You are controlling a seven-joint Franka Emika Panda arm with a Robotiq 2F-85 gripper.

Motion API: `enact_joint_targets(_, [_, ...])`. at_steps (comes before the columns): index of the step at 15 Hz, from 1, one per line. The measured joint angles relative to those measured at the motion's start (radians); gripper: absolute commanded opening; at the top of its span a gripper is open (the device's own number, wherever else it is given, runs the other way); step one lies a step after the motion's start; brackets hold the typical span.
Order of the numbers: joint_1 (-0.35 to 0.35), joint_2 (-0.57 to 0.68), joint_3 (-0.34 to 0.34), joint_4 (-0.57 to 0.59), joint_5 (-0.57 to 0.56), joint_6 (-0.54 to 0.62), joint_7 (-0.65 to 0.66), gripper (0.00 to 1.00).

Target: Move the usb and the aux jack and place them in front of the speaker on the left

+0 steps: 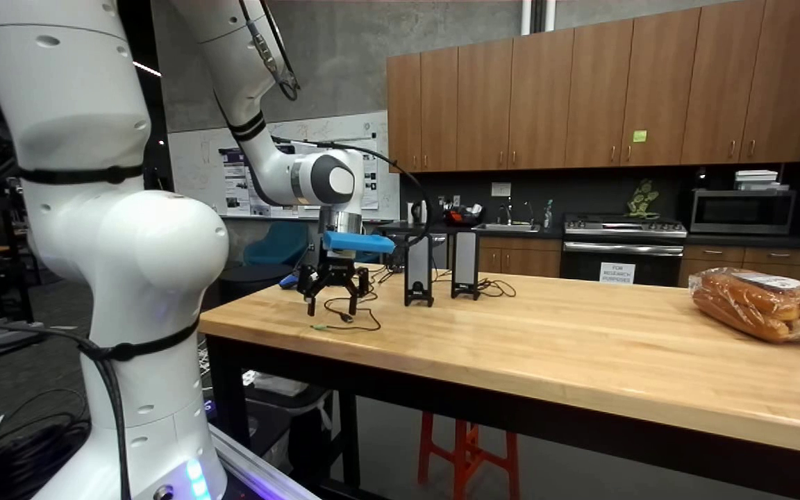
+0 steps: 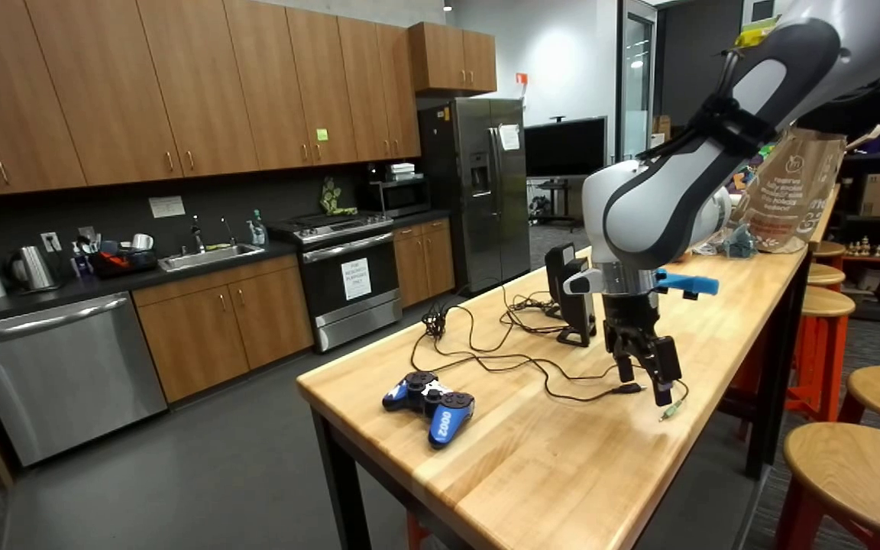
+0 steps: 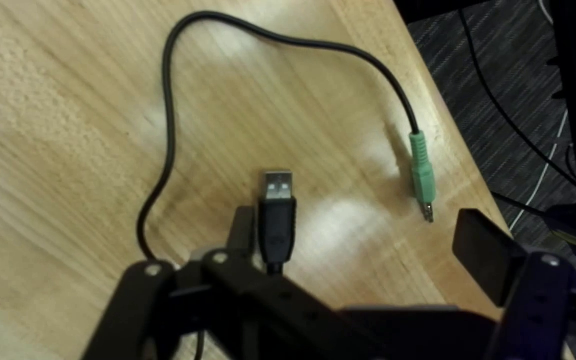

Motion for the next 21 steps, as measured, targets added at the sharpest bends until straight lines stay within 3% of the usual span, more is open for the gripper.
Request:
enact_joint_targets(4, [-0.003, 0.026, 0.000, 0.008, 0.000, 0.006, -0.009, 1.00])
enact_joint_targets(5, [-0.003, 0.030, 0.000, 0.012, 0.000, 0.006, -0.009, 0.75])
enact_joint_targets(7, [-0.003, 0.033, 0.000, 0.015, 0.000, 0.006, -0.011, 0.69])
enact_joint_targets(16, [-0.018, 0.049, 0.000, 0.055, -0.001, 0.006, -0.029, 0.01])
enact_joint_targets(21, [-0.019, 0.055, 0.002, 0.062, -0.001, 0.006, -0.031, 0.05])
